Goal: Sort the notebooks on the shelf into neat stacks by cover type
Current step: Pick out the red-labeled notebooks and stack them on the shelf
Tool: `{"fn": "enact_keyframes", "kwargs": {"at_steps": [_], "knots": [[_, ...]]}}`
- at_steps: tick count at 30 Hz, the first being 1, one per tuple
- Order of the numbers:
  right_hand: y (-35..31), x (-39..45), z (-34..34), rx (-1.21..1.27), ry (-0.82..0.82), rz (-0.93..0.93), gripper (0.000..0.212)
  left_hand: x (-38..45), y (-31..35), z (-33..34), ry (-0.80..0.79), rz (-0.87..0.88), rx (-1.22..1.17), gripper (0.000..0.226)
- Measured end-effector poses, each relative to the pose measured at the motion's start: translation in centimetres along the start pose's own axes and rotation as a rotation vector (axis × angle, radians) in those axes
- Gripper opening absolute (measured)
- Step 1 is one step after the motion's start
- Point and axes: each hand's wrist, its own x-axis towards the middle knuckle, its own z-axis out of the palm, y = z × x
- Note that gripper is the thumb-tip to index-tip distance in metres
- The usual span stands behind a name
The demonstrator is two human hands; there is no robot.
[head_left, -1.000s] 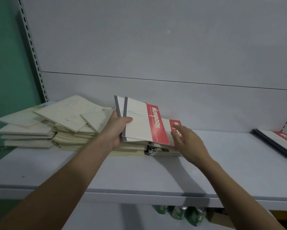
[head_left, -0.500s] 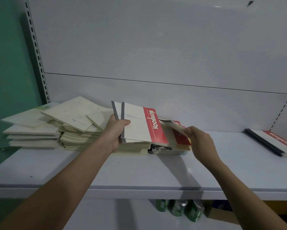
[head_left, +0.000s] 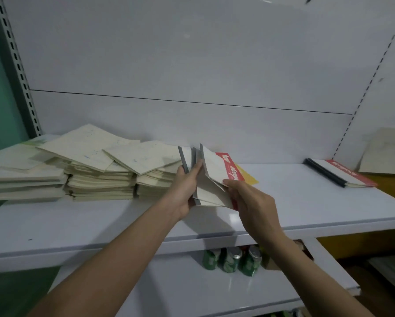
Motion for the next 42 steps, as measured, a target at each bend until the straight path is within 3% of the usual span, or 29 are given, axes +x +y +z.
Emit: {"fn": "enact_keyframes", "kwargs": {"at_steps": [4, 8, 10, 12, 15, 18, 23, 29, 34, 42], "knots": [[1.4, -0.4, -2.2, 0.046, -0.002, 0.009, 0.026, -0.6, -0.1, 2.0, -0.016, 0.02, -0.048, 0.045], [3.2, -1.2, -5.4, 0.171, -0.146, 0.008, 0.033, -1.5, -1.3, 5.5, 0.016, 0.069, -0.022, 0.043], [4.8, -1.9, -7.1, 0.185, -0.113, 0.162, 0.034, -2.3, -2.2, 7.9, 0.021, 0.095, -0.028, 0.043], [7.1, -2.9, -9.2, 0.227, -0.039, 0.447, 0.031, -3.1, -3.5, 10.8, 0.004, 0.112, -0.03, 0.042], [10.6, -4.5, -13.3, 0.637, -0.114, 0.894, 0.041, -4.4, -6.0, 16.2, 0.015, 0.137, -0.035, 0.042], [14.4, -6.6, -17.4, 0.82, -0.157, 1.057, 0.034, -5.2, -8.6, 21.9, 0.013, 0.122, -0.002, 0.046], [20.9, -9.4, -22.7, 0.812, -0.162, 1.12, 0.036, -6.3, -11.7, 30.0, 0.053, 0.044, 0.008, 0.038], [27.1, -11.3, -25.4, 0.8, -0.157, 1.142, 0.034, -5.1, -13.3, 35.8, -0.019, 0.034, 0.097, 0.035], [32.7, -11.8, -24.5, 0.718, -0.177, 1.116, 0.04, -1.0, -15.2, 38.4, -0.048, 0.027, 0.156, 0.037], [44.2, -8.5, -20.2, 0.557, -0.101, 1.076, 0.041, 10.7, -19.6, 44.2, 0.139, 0.132, 0.118, 0.054]]}}
